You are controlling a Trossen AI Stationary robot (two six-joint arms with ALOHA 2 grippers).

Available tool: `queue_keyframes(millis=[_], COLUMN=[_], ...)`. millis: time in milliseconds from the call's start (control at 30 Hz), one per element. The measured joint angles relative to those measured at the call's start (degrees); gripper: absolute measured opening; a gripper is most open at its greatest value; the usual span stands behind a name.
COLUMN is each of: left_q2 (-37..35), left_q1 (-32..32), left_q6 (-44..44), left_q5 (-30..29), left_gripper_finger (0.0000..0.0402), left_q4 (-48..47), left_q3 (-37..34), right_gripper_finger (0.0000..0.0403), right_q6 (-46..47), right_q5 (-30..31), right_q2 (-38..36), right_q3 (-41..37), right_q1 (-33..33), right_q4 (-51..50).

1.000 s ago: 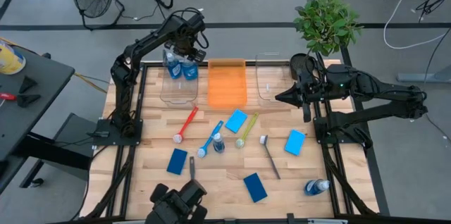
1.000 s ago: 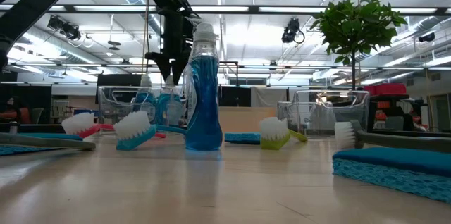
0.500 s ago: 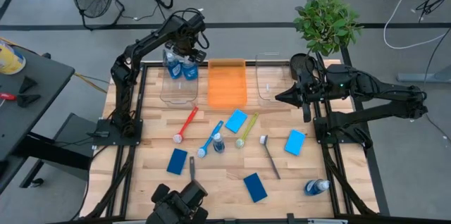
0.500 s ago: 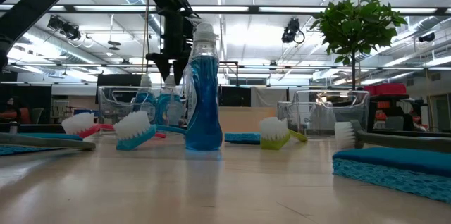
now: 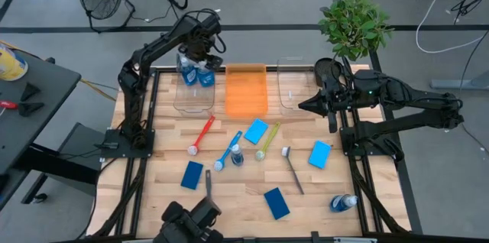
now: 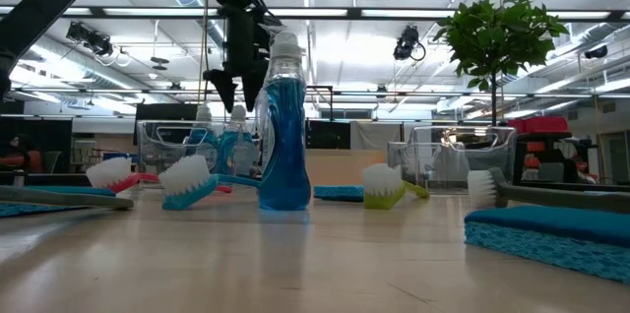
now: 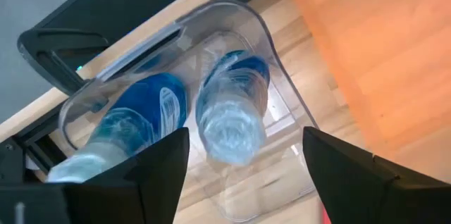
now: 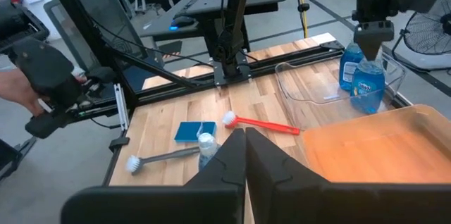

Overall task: Pick & Place Kitchen Sink Supplies
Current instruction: Put the red dish brush into the orange bin

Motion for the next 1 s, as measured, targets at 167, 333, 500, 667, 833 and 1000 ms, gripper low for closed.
queue_keyframes(millis=[167,333,500,667,833,1000], left_q2=[-2.11,-4.87,-8.56,-11.85,-14.54,-17.02], left_q1=[-0.33,-1.78,-4.77,-8.24,-11.89,-15.91], left_q6=[-0.02,0.01,0.94,1.61,2.42,2.67], left_q5=[0.02,0.06,0.04,0.04,0.0,0.0], left_gripper_finger=[0.0281,0.0282,0.0281,0.0281,0.0281,0.0281], left_q4=[0.34,0.45,0.71,1.59,3.23,4.16], left_q3=[0.05,0.05,0.05,0.05,0.05,0.08], right_gripper_finger=[0.0007,0.0007,0.0007,0.0006,0.0007,0.0006], right_q6=[-0.02,-0.02,-0.02,-0.04,-0.04,-0.04], right_q5=[0.0,-0.02,-0.02,-0.02,-0.04,-0.04], right_q2=[-0.02,-0.01,-0.02,0.0,-0.02,-0.02], right_q3=[0.0,0.0,0.0,0.0,0.0,0.0], right_q1=[-0.01,0.0,-0.01,0.0,0.0,0.01], right_q4=[-0.01,-0.01,-0.01,-0.05,-0.12,-0.25])
